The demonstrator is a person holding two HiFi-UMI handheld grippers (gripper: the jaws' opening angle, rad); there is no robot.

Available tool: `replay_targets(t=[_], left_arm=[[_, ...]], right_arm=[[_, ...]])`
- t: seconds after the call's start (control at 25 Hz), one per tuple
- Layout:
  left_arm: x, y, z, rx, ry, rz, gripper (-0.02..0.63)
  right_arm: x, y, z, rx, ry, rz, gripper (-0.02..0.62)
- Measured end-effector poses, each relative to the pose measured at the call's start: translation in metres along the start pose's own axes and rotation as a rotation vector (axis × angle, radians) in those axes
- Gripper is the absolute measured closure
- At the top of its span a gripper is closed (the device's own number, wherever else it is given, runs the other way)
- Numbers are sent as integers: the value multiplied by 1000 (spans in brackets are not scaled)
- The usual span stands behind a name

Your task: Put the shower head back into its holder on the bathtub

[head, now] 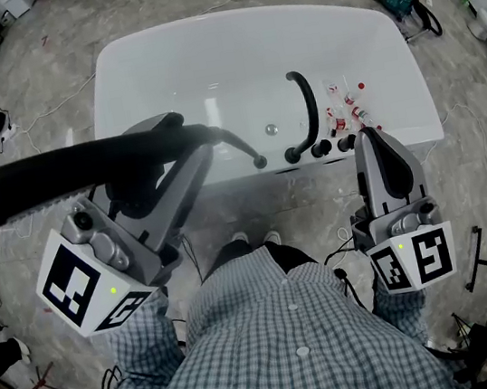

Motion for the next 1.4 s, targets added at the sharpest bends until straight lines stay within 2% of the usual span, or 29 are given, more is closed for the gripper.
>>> replay_targets(t=[0.8,1.4], left_arm=[[-22,11,5,5,-19,57,465],[-45,15,9,21,-49,100,465]], right_arm=[[-8,0,-5,-20,19,21,577],[-28,7,-7,-8,36,80,577]])
Point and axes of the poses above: the fingertips, and each gripper's own axes: y forward along the fingers, z to its left, x out of its top, the point moved 8 cm from there along -y, backward along the fingers, and after that the axes turned 2 degrees about x, right-handed, at the moved point
